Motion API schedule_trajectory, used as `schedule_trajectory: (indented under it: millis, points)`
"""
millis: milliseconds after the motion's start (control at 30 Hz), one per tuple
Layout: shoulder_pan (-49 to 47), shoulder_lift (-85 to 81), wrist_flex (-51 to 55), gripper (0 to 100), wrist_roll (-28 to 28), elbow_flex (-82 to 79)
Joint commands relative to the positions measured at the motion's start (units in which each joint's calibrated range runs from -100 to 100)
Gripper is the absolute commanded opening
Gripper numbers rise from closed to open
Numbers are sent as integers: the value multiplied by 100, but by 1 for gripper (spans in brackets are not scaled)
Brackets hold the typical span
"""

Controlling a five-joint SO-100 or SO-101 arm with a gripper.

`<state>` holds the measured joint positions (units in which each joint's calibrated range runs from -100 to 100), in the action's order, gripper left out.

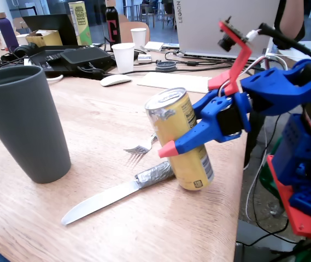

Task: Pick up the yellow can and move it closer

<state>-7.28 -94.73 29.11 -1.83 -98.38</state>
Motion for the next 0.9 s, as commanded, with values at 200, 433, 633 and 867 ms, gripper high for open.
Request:
schedule_trajectory:
  millis: [200, 433, 633, 867]
  points:
    - [34, -236, -29, 14, 44, -106]
    - [34, -150, -21, 13, 49, -106]
    - [34, -142, -21, 13, 49, -106]
    - [34, -236, 1252, 13, -5, -96]
